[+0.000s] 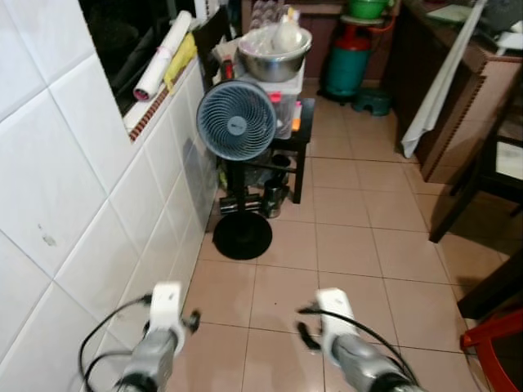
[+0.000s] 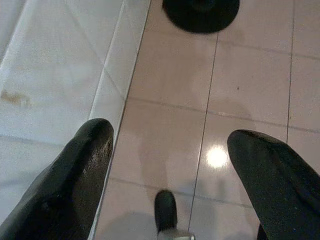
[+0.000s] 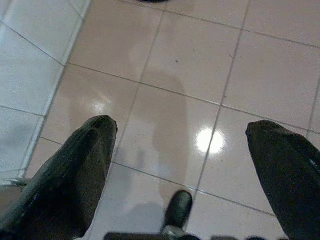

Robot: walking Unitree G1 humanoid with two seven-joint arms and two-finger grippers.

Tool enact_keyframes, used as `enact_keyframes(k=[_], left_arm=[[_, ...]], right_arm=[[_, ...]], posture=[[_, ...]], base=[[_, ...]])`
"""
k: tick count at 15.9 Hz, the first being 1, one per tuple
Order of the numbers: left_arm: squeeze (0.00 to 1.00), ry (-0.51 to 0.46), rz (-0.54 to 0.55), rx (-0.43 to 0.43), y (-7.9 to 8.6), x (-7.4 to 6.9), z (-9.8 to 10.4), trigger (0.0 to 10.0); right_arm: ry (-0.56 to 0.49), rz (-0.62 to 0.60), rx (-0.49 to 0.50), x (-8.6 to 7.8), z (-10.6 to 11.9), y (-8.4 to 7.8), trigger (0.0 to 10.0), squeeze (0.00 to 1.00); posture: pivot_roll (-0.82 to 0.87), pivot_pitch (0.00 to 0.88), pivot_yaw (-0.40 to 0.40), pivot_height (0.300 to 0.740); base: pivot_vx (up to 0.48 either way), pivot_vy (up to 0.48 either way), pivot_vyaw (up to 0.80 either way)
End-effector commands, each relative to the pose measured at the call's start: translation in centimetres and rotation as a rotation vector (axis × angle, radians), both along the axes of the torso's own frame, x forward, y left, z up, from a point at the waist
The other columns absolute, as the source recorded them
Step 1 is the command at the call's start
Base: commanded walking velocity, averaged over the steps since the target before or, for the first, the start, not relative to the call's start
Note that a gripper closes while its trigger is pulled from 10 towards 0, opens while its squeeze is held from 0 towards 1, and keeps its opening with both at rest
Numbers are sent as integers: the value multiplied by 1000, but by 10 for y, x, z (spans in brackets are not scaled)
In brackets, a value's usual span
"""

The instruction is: Setting the table

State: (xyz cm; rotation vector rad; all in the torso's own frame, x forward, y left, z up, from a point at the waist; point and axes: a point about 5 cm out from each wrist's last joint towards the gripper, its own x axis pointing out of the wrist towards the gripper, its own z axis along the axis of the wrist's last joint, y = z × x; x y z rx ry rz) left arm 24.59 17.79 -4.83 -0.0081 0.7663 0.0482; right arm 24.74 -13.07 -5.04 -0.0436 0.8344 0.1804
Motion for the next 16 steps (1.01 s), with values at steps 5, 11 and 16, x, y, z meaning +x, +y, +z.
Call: enact_keyframes(k=[5,11,16], left_arm=[[0,-222,-107,49,1,27,27,10000],[0,-493,-147,9,16,25,53,10000],[0,-692,-126,17,24,-12,90,10000]], right_arm=[[-169,-43,58,32,27,-13,10000,0],[-443,65,117,49,60,-29,10000,0],[-654,102,192,28,100,-47,10000,0]], posture=[[49,0,38,740],[67,0,24,740],[57,0,17,740]], base=[[0,0,0],[0,0,0],[0,0,0]])
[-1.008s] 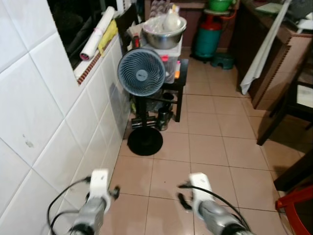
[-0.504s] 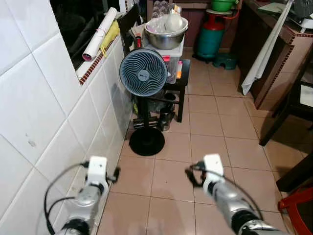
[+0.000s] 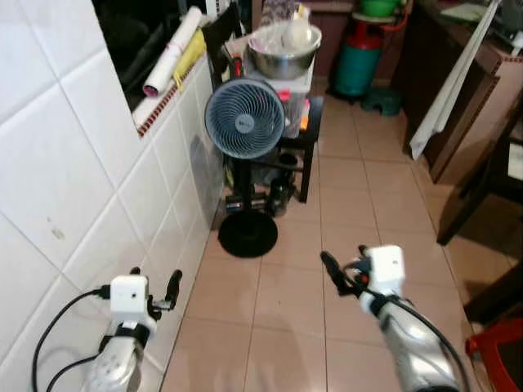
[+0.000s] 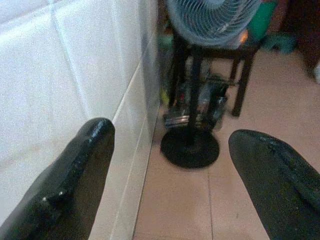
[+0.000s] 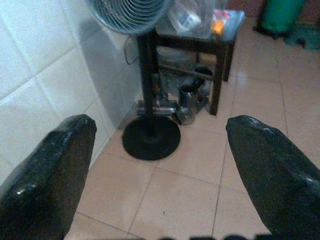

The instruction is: Setting the table

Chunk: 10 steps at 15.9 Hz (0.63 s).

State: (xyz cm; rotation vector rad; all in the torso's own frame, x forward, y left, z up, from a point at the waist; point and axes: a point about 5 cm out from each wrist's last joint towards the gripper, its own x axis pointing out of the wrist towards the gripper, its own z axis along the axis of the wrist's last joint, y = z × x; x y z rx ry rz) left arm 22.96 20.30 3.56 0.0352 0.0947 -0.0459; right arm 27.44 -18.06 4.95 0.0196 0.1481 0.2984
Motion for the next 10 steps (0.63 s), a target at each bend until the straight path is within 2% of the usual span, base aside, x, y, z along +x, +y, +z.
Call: enact_keyframes(k=[1,4,6,7,9,10], left_arm=[[0,-26,-36,7,-1,2,10,10000],[0,-22,-7,-4,3,-1,13,10000],[0,37,114,-86,10,-18,3,10000],[0,38,146,-115,10,-19,3,10000],[0,74,63,-205,-1,-17,4,10000],[0,70,12,-165,-6,-16,7,10000]], right_arm=[[5,30,-12,-6,3,1,10000,0],[-10,28,-84,-24,6,-3,10000,0],[-67,-63,-77,-38,13,-8,10000,0],[-62,-141,-54,-38,14,-12,10000,0],[-13,-195,6,-39,11,-9,10000,0],[-18,-190,-9,-39,13,-3,10000,0]], posture=[[54,0,20,740],[36,0,37,740],[27,0,52,740],[27,0,52,740],[25,0,52,740],[25,0,52,740]], base=[[0,0,0],[0,0,0],[0,0,0],[0,0,0],[0,0,0],[0,0,0]])
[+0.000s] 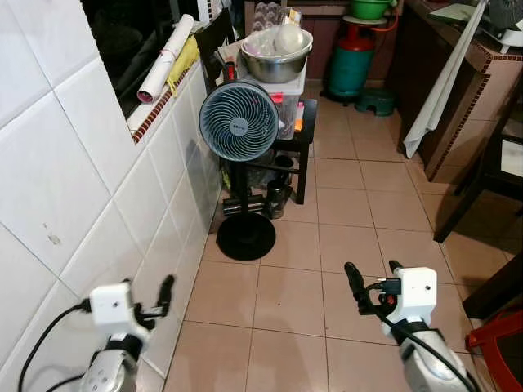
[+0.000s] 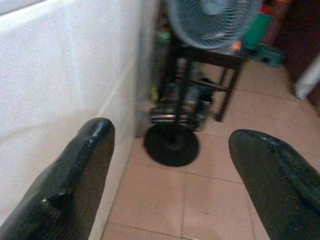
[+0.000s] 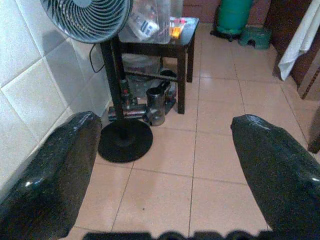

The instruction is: Setting the table

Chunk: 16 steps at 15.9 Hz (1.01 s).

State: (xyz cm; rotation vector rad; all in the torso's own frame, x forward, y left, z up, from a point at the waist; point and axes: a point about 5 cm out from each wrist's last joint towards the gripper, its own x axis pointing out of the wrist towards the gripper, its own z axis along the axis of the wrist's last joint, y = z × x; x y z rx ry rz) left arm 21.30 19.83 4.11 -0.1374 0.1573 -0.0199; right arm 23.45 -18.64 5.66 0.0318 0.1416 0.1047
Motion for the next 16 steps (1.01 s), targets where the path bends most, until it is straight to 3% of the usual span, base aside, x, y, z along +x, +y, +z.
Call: enact_keyframes(k=[1,5,8,16], left_arm=[[0,-13,-52,29,-6,1,5,10000],[0,-59,-33,-6,-9,4,17,10000],[0,-57,-29,31,-6,0,17,10000],[0,-34,-45,-16,-5,2,-2,10000]], right_arm=[[-27,11,-21,3,7,5,10000,0],[-38,-8,-13,4,13,2,10000,0],[-5,-14,-8,0,11,2,10000,0],[-10,38,-23,8,16,10,10000,0]], posture=[[21,0,56,740],[22,0,54,740],[22,0,50,740],[29,0,33,740]], base=[[0,0,0],[0,0,0],[0,0,0],[32,0,-800]])
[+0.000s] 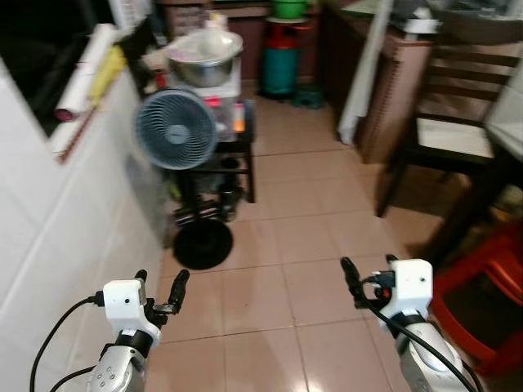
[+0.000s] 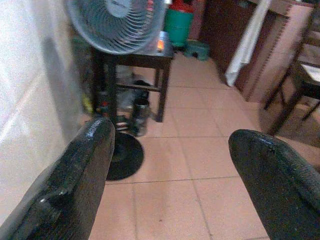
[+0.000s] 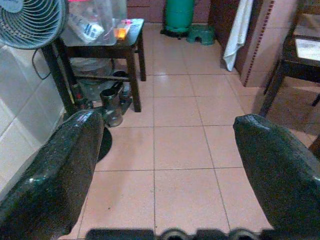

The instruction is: Setting the table

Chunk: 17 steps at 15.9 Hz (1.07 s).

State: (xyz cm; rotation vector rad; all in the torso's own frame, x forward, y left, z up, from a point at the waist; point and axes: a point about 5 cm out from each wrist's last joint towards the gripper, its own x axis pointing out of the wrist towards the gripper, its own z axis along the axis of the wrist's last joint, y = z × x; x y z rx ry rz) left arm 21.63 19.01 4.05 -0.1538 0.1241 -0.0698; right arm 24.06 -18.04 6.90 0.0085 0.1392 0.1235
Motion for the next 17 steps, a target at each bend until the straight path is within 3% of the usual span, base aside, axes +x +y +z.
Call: enact_keyframes(k=[1,11,17], left_arm=[[0,4,-1,4,4,-1,-3,10000],[0,46,-43,14,15,-2,-36,10000],[0,52,-68,30,15,-2,-45,10000]], right_arm=[[-7,18,-1,3,3,4,10000,0],[-15,11,6,5,5,10,10000,0],[-15,2,19,4,6,14,10000,0]], posture=[[28,0,35,740],[15,0,47,740],[12,0,55,740]], base=[[281,0,-800],[408,0,-800],[415,0,-800]])
